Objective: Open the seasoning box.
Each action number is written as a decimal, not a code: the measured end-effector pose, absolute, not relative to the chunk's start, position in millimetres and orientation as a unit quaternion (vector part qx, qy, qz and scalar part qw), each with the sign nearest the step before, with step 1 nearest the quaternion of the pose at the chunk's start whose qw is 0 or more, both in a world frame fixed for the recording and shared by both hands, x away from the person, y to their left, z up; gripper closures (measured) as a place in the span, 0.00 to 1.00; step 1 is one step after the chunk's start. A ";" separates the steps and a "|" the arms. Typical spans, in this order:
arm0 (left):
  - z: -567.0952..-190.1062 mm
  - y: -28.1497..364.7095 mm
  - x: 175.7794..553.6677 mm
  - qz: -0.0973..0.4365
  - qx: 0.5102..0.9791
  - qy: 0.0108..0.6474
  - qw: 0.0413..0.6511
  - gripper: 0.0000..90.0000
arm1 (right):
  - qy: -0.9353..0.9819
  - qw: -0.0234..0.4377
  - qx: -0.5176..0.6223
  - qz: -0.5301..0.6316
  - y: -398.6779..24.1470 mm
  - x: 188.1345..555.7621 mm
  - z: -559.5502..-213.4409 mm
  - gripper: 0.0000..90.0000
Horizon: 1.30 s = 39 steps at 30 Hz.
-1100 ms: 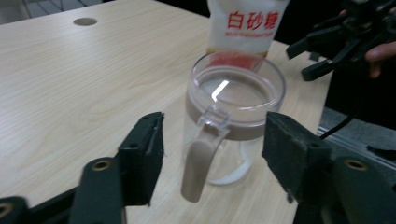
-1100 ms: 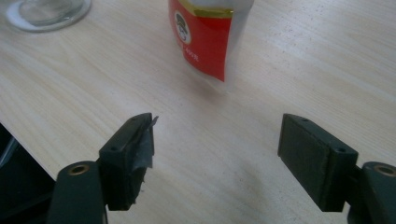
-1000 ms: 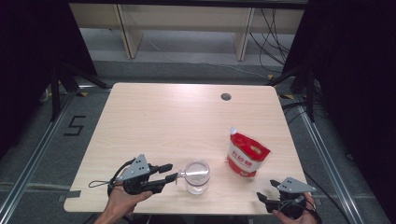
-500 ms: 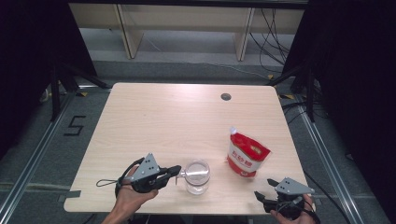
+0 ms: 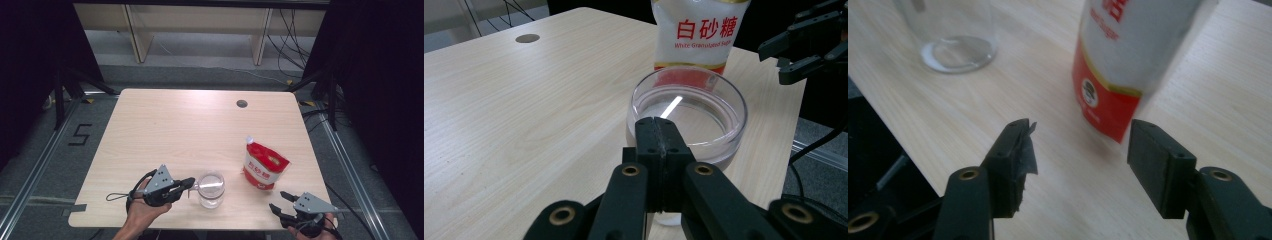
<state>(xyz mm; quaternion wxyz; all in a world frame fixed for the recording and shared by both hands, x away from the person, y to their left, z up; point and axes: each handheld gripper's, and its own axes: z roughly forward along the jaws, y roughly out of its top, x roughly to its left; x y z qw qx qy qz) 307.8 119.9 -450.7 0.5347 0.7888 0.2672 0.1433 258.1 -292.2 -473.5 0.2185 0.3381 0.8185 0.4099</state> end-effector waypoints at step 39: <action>-455.0 123.3 307.7 0.146 0.787 0.268 0.536 0.99 | 0.814 0.187 0.214 0.507 -186.5 291.7 -450.5 0.99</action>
